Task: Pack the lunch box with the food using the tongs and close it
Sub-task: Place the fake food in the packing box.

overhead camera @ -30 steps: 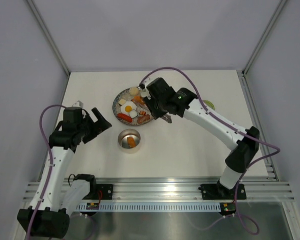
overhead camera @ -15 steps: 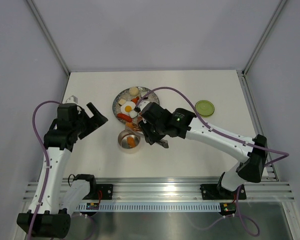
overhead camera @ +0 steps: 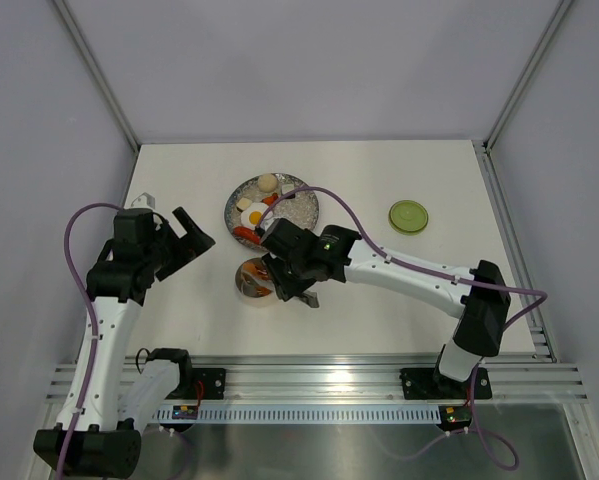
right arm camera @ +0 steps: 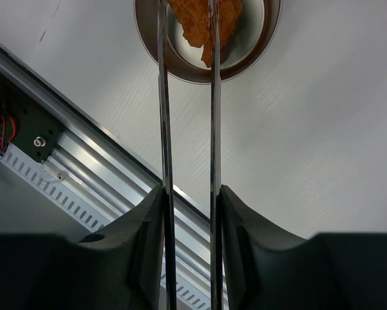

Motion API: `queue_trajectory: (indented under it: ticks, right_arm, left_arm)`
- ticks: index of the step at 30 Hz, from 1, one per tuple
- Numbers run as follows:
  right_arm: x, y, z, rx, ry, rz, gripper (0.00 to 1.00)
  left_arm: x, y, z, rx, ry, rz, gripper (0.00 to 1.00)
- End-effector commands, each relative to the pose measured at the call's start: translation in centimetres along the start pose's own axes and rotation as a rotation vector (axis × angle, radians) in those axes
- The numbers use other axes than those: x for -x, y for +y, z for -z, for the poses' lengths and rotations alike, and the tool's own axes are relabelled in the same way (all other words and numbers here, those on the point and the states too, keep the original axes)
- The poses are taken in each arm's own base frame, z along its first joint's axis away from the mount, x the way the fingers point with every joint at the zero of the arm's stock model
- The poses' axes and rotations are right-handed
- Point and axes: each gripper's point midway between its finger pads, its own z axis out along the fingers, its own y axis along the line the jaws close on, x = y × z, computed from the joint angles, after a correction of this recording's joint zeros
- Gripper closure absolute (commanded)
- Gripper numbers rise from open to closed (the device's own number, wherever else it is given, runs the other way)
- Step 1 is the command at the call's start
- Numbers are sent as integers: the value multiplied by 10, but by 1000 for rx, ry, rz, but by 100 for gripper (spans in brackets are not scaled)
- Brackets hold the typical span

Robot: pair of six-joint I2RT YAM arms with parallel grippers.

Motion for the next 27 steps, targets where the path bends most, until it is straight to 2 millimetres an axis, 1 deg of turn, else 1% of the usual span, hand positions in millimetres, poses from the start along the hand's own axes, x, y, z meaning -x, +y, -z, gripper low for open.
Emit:
queue_trajectory:
  ticks: [1, 4, 7, 8, 10, 12, 15, 18, 25, 27]
  right_arm:
    - [19, 17, 7, 58, -69, -29, 78]
    - [16, 18, 4, 58, -50, -27, 76]
    - [14, 23, 2, 66, -42, -16, 63]
    - [12, 23, 1, 64, -34, -10, 52]
    - [14, 25, 3, 65, -37, -3, 44]
    - [15, 25, 3, 61, -38, 1, 41]
    - [17, 23, 6, 54, -50, 4, 42]
    - [21, 20, 11, 37, -72, 3, 46]
    - [34, 7, 32, -21, -151, 5, 62]
    - [37, 0, 36, -56, -172, 11, 72]
  left_arm:
    - [18, -9, 9, -28, -70, -21, 1]
    - [17, -9, 7, -31, -66, -21, 1]
    - [15, -9, 4, -36, -57, -19, 1]
    - [15, -10, 4, -39, -53, -19, 1]
    - [14, -10, 3, -40, -49, -19, 1]
    - [14, -10, 2, -40, -49, -19, 1]
    - [14, -10, 2, -39, -51, -19, 1]
    - [13, -9, 1, -38, -47, -19, 1]
    - [9, -8, -3, -40, -37, -13, 1]
    - [9, -8, -5, -43, -32, -10, 1]
